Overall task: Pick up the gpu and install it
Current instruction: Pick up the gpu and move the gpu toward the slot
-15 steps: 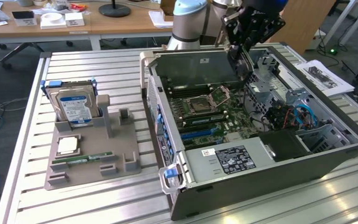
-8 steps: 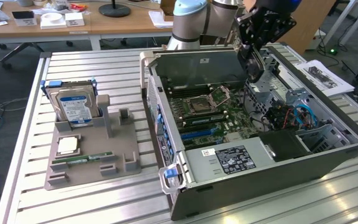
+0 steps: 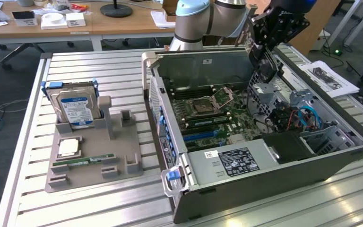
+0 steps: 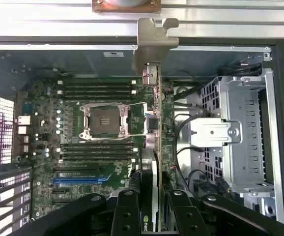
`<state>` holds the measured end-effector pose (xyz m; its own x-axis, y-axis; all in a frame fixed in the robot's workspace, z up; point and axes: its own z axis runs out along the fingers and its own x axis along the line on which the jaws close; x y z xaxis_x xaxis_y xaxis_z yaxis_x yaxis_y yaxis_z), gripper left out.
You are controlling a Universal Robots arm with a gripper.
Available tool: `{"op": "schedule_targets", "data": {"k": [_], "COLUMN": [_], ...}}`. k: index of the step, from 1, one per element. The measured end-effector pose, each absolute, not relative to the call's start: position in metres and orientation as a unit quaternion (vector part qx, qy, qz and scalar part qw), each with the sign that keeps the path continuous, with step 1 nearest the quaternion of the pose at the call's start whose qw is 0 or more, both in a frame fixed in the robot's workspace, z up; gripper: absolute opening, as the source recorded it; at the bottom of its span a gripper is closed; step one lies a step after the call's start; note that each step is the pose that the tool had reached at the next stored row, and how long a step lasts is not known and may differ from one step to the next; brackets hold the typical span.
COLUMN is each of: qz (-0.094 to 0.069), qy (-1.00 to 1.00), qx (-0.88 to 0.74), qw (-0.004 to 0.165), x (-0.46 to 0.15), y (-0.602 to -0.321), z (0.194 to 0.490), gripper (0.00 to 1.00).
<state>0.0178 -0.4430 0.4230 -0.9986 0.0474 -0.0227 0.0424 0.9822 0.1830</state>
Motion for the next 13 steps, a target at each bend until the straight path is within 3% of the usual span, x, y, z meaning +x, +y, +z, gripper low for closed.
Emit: {"op": "schedule_targets", "data": {"k": [5, 10, 13], "qz": [0.091, 0.054, 0.046], "qy": [0.996, 0.998, 0.999], "qx": [0.023, 0.022, 0.022], "qw": [0.013, 0.011, 0.011], "x": [0.0187, 0.0191, 0.0193], "y": [-0.4430, -0.4430, -0.4430], "z": [0.4230, 0.4230, 0.4216], "gripper": [0.27, 0.27, 0.27]}}
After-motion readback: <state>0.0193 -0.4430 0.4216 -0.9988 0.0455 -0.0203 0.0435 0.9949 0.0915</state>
